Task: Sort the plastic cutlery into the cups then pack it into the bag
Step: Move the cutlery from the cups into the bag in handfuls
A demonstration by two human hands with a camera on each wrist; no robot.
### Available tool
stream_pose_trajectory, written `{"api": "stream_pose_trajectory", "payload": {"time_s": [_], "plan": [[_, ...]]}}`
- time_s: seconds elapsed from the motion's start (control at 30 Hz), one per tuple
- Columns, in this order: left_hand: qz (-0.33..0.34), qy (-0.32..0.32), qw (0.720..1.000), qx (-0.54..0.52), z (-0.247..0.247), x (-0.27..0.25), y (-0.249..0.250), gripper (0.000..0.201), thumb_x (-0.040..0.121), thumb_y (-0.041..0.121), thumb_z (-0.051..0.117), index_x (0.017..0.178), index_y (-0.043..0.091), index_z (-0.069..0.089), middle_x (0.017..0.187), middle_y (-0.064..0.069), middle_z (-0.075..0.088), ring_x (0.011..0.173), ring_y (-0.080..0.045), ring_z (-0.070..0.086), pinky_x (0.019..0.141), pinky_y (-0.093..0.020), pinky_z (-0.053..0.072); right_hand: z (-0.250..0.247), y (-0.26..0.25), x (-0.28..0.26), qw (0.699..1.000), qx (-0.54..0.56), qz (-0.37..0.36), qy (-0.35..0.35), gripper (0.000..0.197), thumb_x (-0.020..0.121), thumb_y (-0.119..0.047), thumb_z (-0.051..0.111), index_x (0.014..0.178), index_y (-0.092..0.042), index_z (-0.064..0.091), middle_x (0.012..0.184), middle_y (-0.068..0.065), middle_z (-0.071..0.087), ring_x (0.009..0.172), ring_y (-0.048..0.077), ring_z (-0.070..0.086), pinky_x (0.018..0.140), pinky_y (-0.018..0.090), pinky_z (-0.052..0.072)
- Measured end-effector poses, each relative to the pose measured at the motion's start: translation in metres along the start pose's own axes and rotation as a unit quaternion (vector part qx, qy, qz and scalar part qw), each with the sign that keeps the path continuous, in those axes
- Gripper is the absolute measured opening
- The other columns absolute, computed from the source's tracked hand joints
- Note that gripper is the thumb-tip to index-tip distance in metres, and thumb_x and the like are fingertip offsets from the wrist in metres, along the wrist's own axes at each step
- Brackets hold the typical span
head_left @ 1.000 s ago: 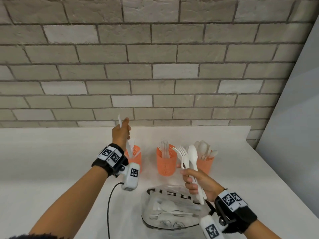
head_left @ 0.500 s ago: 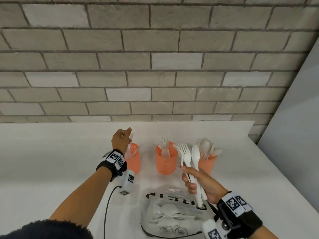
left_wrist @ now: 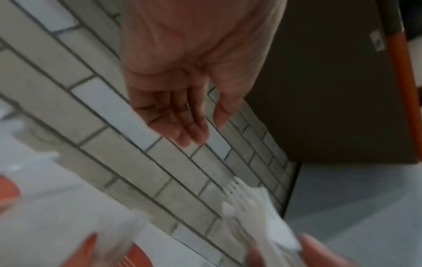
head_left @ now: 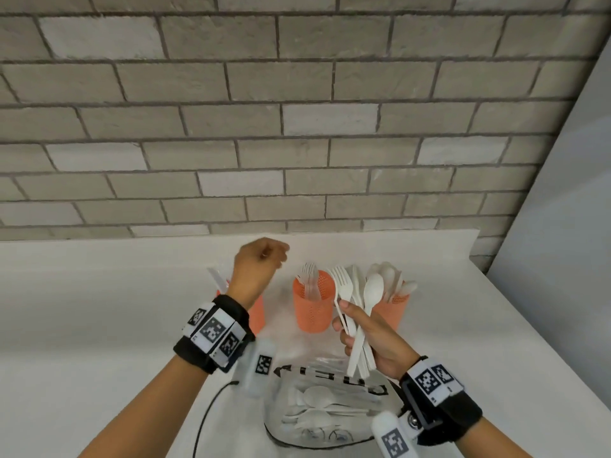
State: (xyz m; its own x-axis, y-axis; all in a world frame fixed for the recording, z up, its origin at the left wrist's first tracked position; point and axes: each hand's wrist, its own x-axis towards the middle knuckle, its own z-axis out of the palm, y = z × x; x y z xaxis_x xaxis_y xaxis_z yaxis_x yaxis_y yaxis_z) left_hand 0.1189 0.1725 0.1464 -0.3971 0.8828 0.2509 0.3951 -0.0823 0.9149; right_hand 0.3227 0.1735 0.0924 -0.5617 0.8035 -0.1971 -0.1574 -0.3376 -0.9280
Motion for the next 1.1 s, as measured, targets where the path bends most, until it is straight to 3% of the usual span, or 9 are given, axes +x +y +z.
{"api": "stream_pose_trajectory", "payload": {"time_s": [0.1,0.23,0.4,0.53,0.63,0.7,0.8,0.9,1.1], "plan": [[-0.043,-0.124,0.991,0.034,0.018,-0.030,0.008,0.017,0.091,0.015,0.053,0.099,0.012,0.067,0.088,0.004,0.064,0.075,-0.006,0.057,0.062,-0.016,0.042,0.007,0.000,-0.002,1.000,0.008,-0.021,0.002,0.012,0.094,-0.022,0.050,0.103,-0.014,0.050,0.067,0.006,0.056,0.040,0.006,0.047,0.041,0.018,0.040],[-0.071,-0.162,0.984,0.018,0.042,-0.059,0.003,0.018,0.092,0.020,0.054,0.099,0.009,0.067,0.079,0.004,0.062,0.069,-0.008,0.055,0.055,-0.011,0.043,0.015,0.002,-0.009,0.999,0.015,-0.044,-0.008,0.016,0.094,-0.019,0.050,0.108,-0.012,0.055,0.070,0.009,0.054,0.043,0.003,0.053,0.041,0.016,0.042],[-0.106,-0.133,0.983,-0.062,0.056,-0.078,-0.003,0.016,0.093,0.012,0.053,0.080,0.008,0.060,0.065,-0.002,0.057,0.048,-0.002,0.054,0.048,-0.012,0.044,0.017,0.011,-0.022,0.999,0.004,-0.052,-0.010,0.021,0.091,-0.021,0.052,0.110,-0.011,0.056,0.068,0.007,0.061,0.044,0.006,0.057,0.042,0.019,0.047],[-0.086,-0.095,0.991,-0.049,0.060,-0.088,-0.008,0.021,0.094,0.013,0.050,0.075,0.008,0.059,0.069,-0.005,0.061,0.062,-0.016,0.057,0.060,-0.025,0.049,0.012,0.017,-0.031,0.998,-0.040,-0.045,-0.004,0.028,0.088,-0.030,0.056,0.112,-0.015,0.058,0.073,0.006,0.070,0.054,0.017,0.065,0.048,0.026,0.054],[-0.080,-0.040,0.994,-0.064,0.059,-0.089,-0.006,0.018,0.095,0.010,0.045,0.089,0.005,0.061,0.080,-0.012,0.067,0.074,-0.025,0.065,0.070,-0.035,0.056,0.009,0.022,-0.037,0.999,-0.039,-0.036,0.010,0.023,0.092,-0.024,0.054,0.109,-0.010,0.059,0.078,0.011,0.071,0.060,0.022,0.069,0.050,0.029,0.056],[-0.069,0.001,0.993,-0.098,0.055,-0.090,-0.001,0.017,0.096,0.007,0.042,0.092,0.006,0.059,0.076,-0.008,0.066,0.069,-0.019,0.065,0.069,-0.032,0.057,0.008,0.025,-0.039,0.999,-0.027,-0.035,0.025,0.023,0.091,-0.021,0.056,0.107,-0.004,0.056,0.078,0.013,0.070,0.059,0.023,0.069,0.048,0.029,0.056],[-0.050,0.036,0.991,-0.120,0.050,-0.095,0.005,0.028,0.096,0.006,0.041,0.073,0.017,0.054,0.055,0.003,0.049,0.049,-0.007,0.048,0.055,-0.026,0.048,0.005,0.028,-0.042,0.996,-0.042,-0.053,0.064,0.025,0.090,-0.015,0.059,0.107,0.000,0.049,0.069,0.010,0.068,0.047,0.019,0.065,0.044,0.027,0.053],[-0.086,-0.013,0.990,-0.113,0.052,-0.104,0.006,0.023,0.096,0.016,0.045,0.076,0.020,0.057,0.055,0.009,0.038,0.052,-0.006,0.038,0.054,-0.024,0.033,0.003,0.029,-0.044,0.991,-0.054,-0.082,0.093,0.021,0.088,-0.013,0.061,0.101,-0.002,0.050,0.060,0.008,0.064,0.037,0.014,0.053,0.041,0.023,0.048],[-0.134,-0.147,0.968,-0.151,0.065,-0.129,0.012,0.020,0.090,0.022,0.058,0.073,0.014,0.059,0.048,0.006,0.047,0.040,-0.005,0.044,0.042,-0.012,0.036,0.010,0.031,-0.049,0.984,-0.102,-0.112,0.090,0.010,0.091,-0.009,0.057,0.099,-0.010,0.061,0.065,0.009,0.064,0.039,0.012,0.053,0.045,0.023,0.049]]}}
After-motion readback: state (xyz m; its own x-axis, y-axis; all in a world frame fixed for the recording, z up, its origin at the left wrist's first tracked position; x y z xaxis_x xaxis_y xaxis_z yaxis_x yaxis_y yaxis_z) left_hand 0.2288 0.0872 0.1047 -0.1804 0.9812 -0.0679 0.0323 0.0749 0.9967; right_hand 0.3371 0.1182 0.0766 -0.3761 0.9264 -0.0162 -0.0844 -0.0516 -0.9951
